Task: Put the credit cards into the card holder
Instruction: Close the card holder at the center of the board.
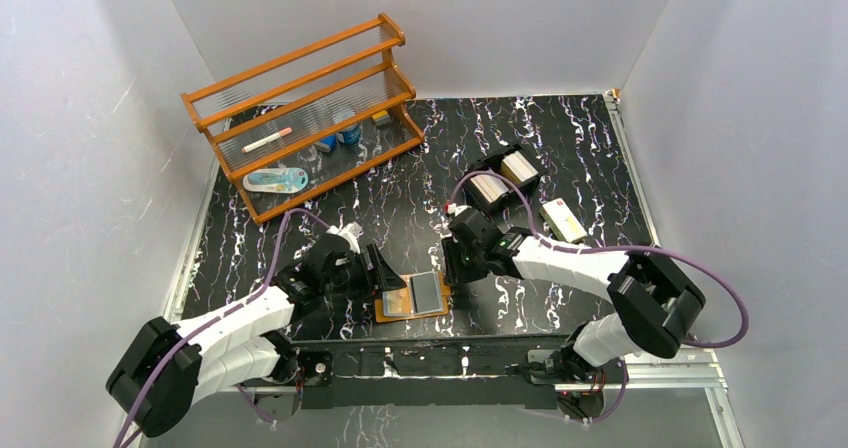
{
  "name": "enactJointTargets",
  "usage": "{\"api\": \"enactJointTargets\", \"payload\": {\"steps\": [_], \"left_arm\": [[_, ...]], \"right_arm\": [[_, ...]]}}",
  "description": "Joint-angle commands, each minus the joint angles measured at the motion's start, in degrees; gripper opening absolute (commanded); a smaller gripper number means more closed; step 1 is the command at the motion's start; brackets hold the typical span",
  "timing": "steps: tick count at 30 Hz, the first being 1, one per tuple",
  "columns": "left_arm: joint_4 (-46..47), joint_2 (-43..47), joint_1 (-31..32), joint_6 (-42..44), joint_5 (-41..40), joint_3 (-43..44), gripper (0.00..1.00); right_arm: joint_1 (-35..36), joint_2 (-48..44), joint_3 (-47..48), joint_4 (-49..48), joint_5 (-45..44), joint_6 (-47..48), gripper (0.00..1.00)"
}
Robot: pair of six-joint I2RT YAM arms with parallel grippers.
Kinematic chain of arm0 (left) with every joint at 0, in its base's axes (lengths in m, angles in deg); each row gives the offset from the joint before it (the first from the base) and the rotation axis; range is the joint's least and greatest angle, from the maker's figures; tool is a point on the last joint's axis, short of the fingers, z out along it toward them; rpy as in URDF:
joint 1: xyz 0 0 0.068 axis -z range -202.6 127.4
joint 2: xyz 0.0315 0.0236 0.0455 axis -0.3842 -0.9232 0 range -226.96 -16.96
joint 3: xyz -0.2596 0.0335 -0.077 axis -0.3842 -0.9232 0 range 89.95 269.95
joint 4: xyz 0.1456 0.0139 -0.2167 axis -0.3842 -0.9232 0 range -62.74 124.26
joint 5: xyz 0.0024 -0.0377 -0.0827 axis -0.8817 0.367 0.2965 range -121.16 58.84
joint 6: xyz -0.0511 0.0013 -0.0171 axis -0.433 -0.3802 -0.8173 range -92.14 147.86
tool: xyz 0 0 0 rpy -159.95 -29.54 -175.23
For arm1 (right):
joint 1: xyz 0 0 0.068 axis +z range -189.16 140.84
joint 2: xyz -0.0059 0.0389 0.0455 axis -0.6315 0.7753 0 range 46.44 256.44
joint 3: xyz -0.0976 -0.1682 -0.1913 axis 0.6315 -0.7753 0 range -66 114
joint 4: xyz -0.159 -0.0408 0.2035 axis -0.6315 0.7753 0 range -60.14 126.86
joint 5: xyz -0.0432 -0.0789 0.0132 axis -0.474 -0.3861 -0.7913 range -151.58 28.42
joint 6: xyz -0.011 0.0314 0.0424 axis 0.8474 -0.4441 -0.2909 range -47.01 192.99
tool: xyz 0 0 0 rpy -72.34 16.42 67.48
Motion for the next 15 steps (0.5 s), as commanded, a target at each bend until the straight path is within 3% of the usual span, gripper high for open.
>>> {"api": "enactJointTargets", "payload": {"steps": [1, 10, 13, 15], "left_arm": [[5.18, -1.68, -0.12, 0.33, 4.09, 0.49, 0.61], [-1.17, 1.15, -0.11, 3.05, 2.32, 3.73, 0.57], [-5.61, 1.88, -0.12, 4.75, 0.87, 6.52, 0.47], [-11.78, 1.24, -0.12, 6.55, -2.21, 9.10, 0.35]], "right_arm": [[-0.16, 0.23, -1.92, -3.82, 2.66, -4.11, 0.42], [4.15, 3.56, -3.40, -11.01, 6.38, -8.83, 0.38], [8.31, 5.63, -1.81, -13.20, 5.47, -10.75, 0.38], [10.72, 7.85, 0.49, -13.14, 4.85, -10.75, 0.38]]}}
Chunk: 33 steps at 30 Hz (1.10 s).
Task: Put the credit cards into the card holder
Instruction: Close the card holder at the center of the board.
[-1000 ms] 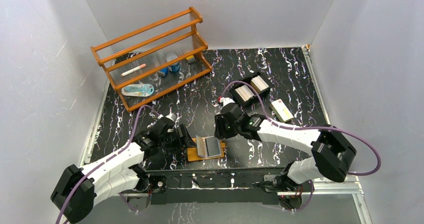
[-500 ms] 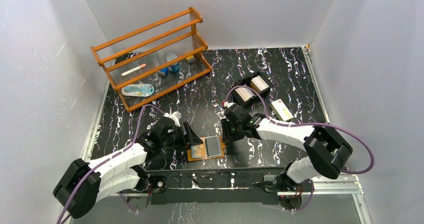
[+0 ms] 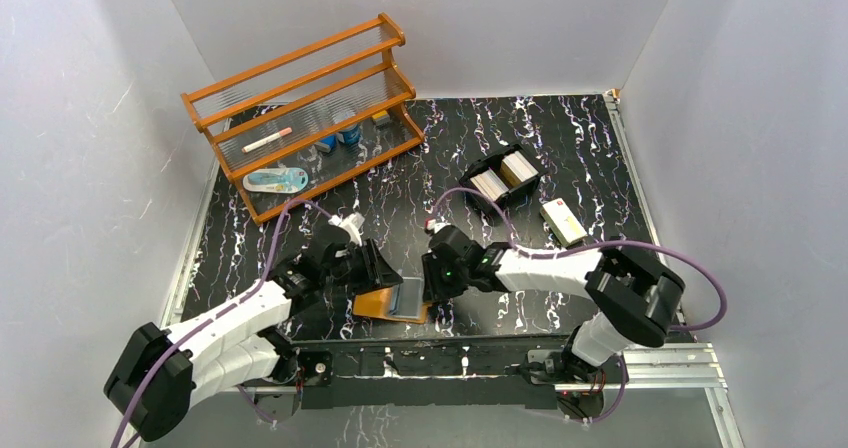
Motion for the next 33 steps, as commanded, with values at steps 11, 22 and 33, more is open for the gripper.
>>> {"api": "enactJointTargets", "payload": {"steps": [11, 22, 33], "left_arm": [[-24.74, 0.58, -0.12, 5.98, -11.55, 11.19, 0.35], [-30.99, -2.47, -5.97, 8.44, -14.94, 14.13, 0.68], [-26.41, -5.54, -13.67, 10.55, -5.97, 10.22, 0.72]], "right_arm": [[5.98, 4.96, 7.22, 1.29, -0.88, 15.83, 0.43], [10.41, 6.91, 10.60, 0.98, -1.36, 23.19, 0.47], [12.50, 8.72, 10.19, -0.22, -7.38, 29.13, 0.39]]}}
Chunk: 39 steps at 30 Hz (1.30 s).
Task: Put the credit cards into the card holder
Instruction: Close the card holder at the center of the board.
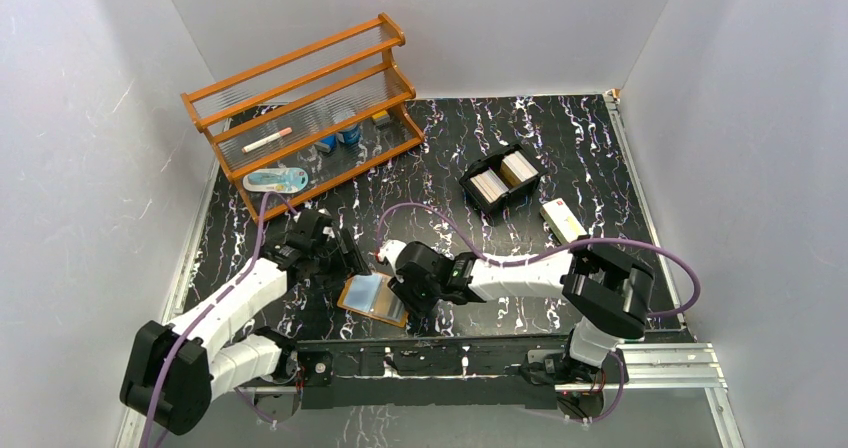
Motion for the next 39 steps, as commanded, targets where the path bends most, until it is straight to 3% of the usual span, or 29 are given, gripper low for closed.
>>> {"api": "enactJointTargets", "payload": {"steps": [1, 5, 10, 17, 22, 28, 34, 39], "left_arm": [[2.36, -2.93, -0.82, 2.79, 5.74, -0.63, 0.75], [5.01, -8.65, -0.81, 3.81, 10.42, -0.57, 0.74], [5.80, -7.23, -0.83, 3.63, 10.43, -1.75, 0.74], [-2.91, -3.02, -0.90, 4.84, -3.87, 3.99, 0.83], [-1.35, -6.14, -1.00, 5.01, -5.97, 2.84, 0.84], [6.88, -10.07, -0.89, 3.65, 5.11, -0.30, 0.82], [17.28, -3.98, -0.93, -4.43, 18.05, -7.28, 0.81], [24.16, 1.91, -0.91, -11.72, 23.54, -9.57, 0.77]], "right_arm": [[0.63, -0.36, 0.02, -1.67, -4.06, 4.98, 0.34], [0.64, -3.29, -2.31, -7.04, -3.93, 7.81, 0.16], [0.51, -4.60, -4.68, -12.37, -2.78, 6.67, 0.00], [-0.75, -7.19, -8.33, -14.13, -3.68, 3.69, 0.00], [-3.20, -9.94, -11.80, -18.62, 1.26, 2.25, 0.00], [-3.75, -10.15, -12.45, -19.35, 2.00, 1.55, 0.00], [-4.14, -10.39, -13.54, -21.98, 2.91, 0.47, 0.00], [-4.43, -9.49, -14.23, -24.93, 3.71, -1.52, 0.00]]}}
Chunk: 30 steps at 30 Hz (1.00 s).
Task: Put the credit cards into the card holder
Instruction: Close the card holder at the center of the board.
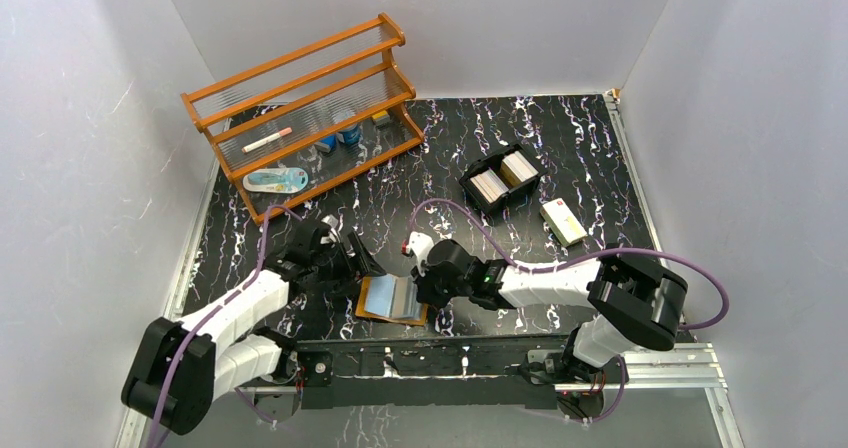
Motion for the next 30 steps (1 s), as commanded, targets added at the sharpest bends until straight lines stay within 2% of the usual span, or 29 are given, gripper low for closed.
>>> {"api": "enactJointTargets", "payload": {"steps": [1, 6, 13, 18, 22, 24, 30], "left_arm": [[8.86, 4.67, 0.40, -9.79, 12.14, -2.01, 0.76], [16.00, 5.05, 0.40, -16.42, 17.40, -4.29, 0.73], [20.49, 8.26, 0.45, -19.09, 18.37, -5.55, 0.70], [27.22, 5.44, 0.47, -21.13, 20.42, -8.79, 0.58], [21.41, 4.35, 0.58, -15.96, 17.94, -7.17, 0.43], [18.60, 3.38, 0.58, -13.19, 16.73, -6.39, 0.39], [17.24, -0.57, 0.65, -8.67, 14.40, -6.07, 0.35]], "right_arm": [[-0.36, -0.60, -0.47, -9.17, 1.71, -2.60, 0.00], [-0.93, -0.20, -0.76, -10.93, 1.63, -3.37, 0.00], [-1.34, -0.96, -2.52, -13.59, 2.12, -4.31, 0.00], [-1.60, -1.23, -3.45, -15.35, 2.41, -4.10, 0.00], [-1.97, -2.30, -5.32, -19.41, 3.39, -3.23, 0.00], [-2.24, -2.66, -5.85, -20.87, 3.81, -2.00, 0.00], [-2.26, -4.61, -7.93, -25.68, 5.88, 0.86, 0.00]]}}
